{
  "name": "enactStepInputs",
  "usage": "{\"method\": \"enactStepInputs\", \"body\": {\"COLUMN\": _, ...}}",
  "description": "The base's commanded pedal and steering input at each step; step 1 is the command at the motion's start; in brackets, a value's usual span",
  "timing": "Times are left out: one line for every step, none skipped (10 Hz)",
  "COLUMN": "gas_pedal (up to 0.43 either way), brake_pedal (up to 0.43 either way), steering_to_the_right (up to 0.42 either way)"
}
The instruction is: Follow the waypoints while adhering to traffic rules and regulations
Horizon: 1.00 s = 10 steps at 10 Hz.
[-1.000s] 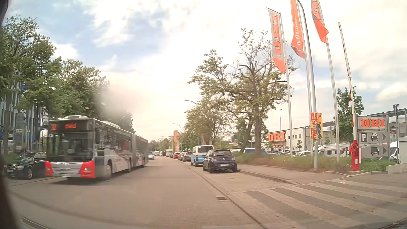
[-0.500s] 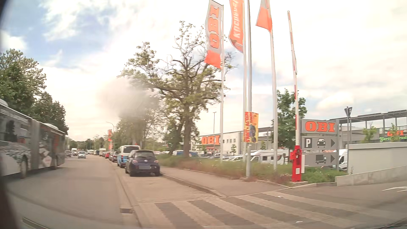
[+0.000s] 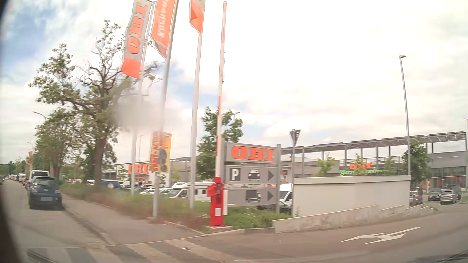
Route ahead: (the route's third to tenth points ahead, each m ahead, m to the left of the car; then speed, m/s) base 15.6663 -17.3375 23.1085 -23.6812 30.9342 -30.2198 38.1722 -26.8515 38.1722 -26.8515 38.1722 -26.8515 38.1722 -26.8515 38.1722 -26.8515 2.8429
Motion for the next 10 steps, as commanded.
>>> {"method": "enactStepInputs", "body": {"gas_pedal": 0.11, "brake_pedal": 0.0, "steering_to_the_right": 0.951}}
{"method": "enactStepInputs", "body": {"gas_pedal": 0.118, "brake_pedal": 0.0, "steering_to_the_right": 0.951}}
{"method": "enactStepInputs", "body": {"gas_pedal": 0.15, "brake_pedal": 0.0, "steering_to_the_right": 0.939}}
{"method": "enactStepInputs", "body": {"gas_pedal": 0.189, "brake_pedal": 0.0, "steering_to_the_right": 0.889}}
{"method": "enactStepInputs", "body": {"gas_pedal": 0.22, "brake_pedal": 0.0, "steering_to_the_right": 0.84}}
{"method": "enactStepInputs", "body": {"gas_pedal": 0.22, "brake_pedal": 0.0, "steering_to_the_right": 0.816}}
{"method": "enactStepInputs", "body": {"gas_pedal": 0.228, "brake_pedal": 0.0, "steering_to_the_right": 0.79}}
{"method": "enactStepInputs", "body": {"gas_pedal": 0.228, "brake_pedal": 0.0, "steering_to_the_right": 0.75}}
{"method": "enactStepInputs", "body": {"gas_pedal": 0.228, "brake_pedal": 0.0, "steering_to_the_right": 0.706}}
{"method": "enactStepInputs", "body": {"gas_pedal": 0.248, "brake_pedal": 0.0, "steering_to_the_right": 0.639}}
